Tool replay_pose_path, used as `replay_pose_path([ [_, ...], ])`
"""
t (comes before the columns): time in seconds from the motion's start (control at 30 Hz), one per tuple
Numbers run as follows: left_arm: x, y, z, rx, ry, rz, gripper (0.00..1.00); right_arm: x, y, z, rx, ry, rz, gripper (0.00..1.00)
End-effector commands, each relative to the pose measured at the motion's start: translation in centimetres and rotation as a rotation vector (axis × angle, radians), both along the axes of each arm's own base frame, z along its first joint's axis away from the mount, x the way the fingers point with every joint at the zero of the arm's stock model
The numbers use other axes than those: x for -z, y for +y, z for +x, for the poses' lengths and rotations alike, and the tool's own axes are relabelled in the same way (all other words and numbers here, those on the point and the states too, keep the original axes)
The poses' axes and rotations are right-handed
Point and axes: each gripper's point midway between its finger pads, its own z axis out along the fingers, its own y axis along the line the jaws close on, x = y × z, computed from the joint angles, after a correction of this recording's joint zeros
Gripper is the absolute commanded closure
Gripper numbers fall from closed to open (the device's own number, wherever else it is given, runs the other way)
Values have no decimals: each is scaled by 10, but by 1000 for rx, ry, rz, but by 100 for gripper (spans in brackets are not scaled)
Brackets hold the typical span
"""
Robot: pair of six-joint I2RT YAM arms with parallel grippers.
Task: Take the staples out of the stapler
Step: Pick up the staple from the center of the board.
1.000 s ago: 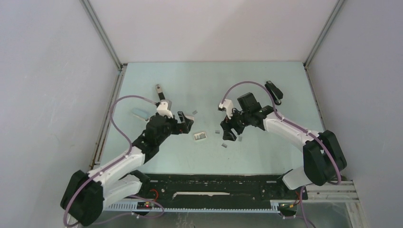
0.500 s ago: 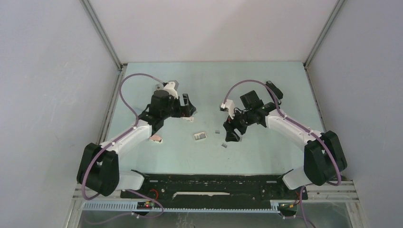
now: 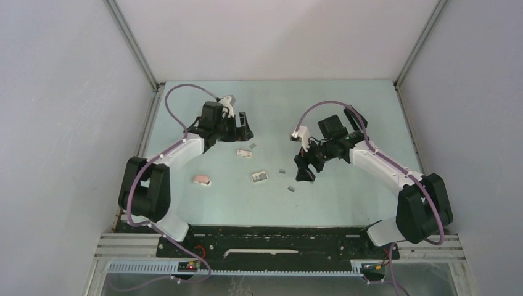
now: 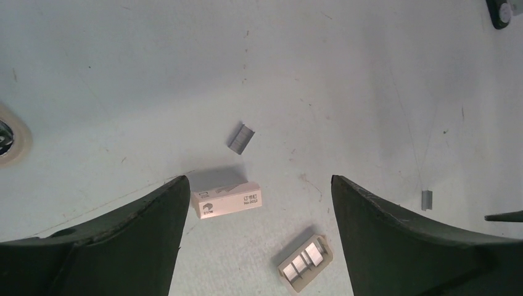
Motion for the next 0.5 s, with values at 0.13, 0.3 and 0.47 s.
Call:
replay_pose_path([
  [0.13, -11, 13, 19, 7, -8, 141, 10, -22, 3, 5, -22, -56, 43, 15],
  [0.3, -9, 10, 23, 33, -1, 183, 10, -23, 2, 5, -20, -58, 44, 15],
  [0.47, -5, 5, 25, 62, 9, 225, 10, -24, 1, 6, -15, -59, 47, 15],
])
